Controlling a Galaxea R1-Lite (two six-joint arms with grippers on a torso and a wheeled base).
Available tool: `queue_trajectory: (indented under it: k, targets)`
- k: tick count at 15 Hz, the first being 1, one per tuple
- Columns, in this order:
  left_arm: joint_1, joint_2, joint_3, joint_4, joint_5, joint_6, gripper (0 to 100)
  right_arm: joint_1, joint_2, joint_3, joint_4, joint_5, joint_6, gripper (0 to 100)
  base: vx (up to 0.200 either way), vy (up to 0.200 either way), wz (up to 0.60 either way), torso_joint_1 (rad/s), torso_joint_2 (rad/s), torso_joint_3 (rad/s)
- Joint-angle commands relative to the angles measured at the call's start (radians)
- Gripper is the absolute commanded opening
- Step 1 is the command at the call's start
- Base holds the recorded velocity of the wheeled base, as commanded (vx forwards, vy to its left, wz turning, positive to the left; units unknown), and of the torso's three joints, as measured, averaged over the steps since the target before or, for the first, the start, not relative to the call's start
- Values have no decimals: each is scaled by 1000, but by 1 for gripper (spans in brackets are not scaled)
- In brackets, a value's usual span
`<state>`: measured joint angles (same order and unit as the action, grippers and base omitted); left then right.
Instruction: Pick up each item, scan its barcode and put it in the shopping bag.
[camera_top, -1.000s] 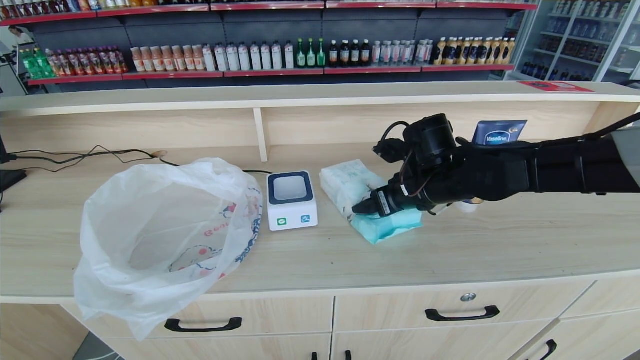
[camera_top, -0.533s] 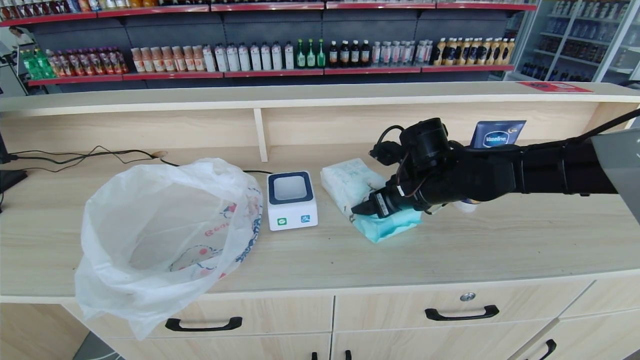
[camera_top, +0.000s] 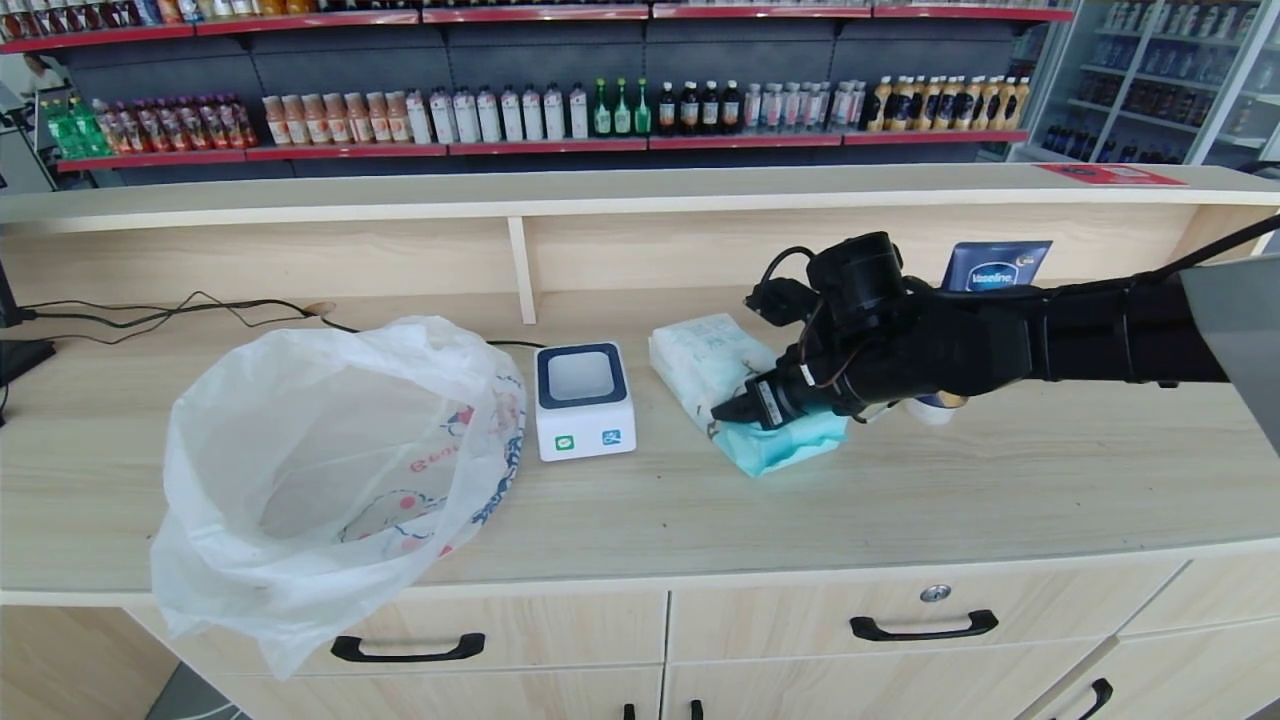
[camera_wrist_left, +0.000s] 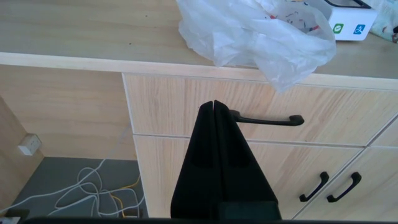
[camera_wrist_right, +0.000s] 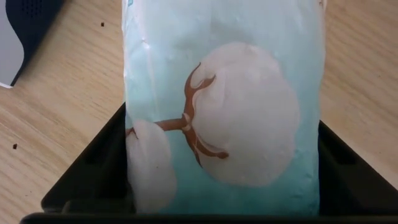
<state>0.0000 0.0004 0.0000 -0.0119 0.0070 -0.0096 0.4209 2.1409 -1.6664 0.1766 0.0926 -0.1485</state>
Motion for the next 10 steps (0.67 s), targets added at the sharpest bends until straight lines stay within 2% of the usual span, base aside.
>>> queue_trajectory:
  k: [1, 8, 10]
  targets:
    - [0, 1, 0, 0, 1, 0, 0, -10, -4, -6, -2, 1, 1, 0, 0, 0, 0, 0, 0, 0]
    - [0, 1, 0, 0, 1, 2, 0, -8, -76, 22, -14, -1, 14, 0, 0, 0, 0, 0, 0, 0]
    - [0, 0, 0, 0, 1, 2, 0, 12, -121, 36, -25, -10, 52, 0, 0, 0, 0, 0, 0, 0]
